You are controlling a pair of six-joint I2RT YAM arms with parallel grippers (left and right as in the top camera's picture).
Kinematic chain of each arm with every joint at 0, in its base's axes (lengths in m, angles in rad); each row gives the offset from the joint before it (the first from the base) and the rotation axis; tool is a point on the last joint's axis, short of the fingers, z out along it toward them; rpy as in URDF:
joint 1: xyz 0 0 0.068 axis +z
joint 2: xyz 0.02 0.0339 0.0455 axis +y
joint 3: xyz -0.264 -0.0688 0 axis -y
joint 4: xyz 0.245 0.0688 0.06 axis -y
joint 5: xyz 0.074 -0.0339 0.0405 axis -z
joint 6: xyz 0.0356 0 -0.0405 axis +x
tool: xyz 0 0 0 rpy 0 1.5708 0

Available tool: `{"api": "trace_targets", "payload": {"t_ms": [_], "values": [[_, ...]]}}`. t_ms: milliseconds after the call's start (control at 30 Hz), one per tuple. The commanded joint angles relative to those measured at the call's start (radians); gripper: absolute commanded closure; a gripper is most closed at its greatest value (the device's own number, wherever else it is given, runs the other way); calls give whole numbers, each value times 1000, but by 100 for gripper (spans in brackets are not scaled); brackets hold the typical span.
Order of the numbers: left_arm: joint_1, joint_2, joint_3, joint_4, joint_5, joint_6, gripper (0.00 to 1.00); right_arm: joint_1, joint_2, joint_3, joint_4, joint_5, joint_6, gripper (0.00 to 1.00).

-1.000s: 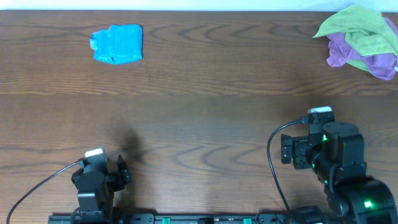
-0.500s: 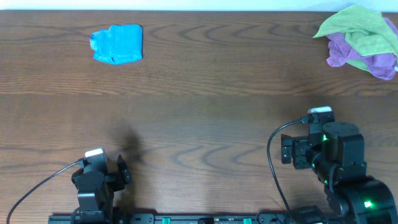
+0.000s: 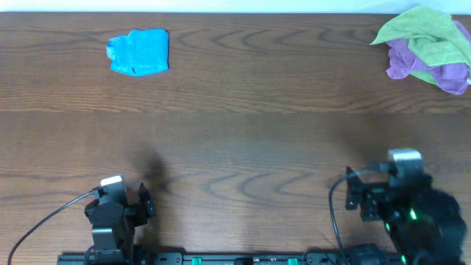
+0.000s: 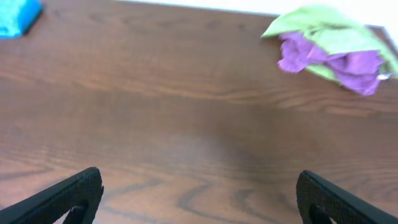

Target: Fold the cloth

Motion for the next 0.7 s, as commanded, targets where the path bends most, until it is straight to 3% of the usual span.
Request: {"api": "trace_targets", "payload": {"t_ms": [0, 400, 667], "values": [[2, -7, -40, -37, 4, 7, 5, -28, -77, -7, -1, 13, -24, 1], [2, -7, -40, -37, 4, 7, 5, -45, -382, -222, 76, -43, -27, 1], [2, -7, -40, -37, 4, 7, 5, -45, -422, -403, 195, -101, -27, 1]]}}
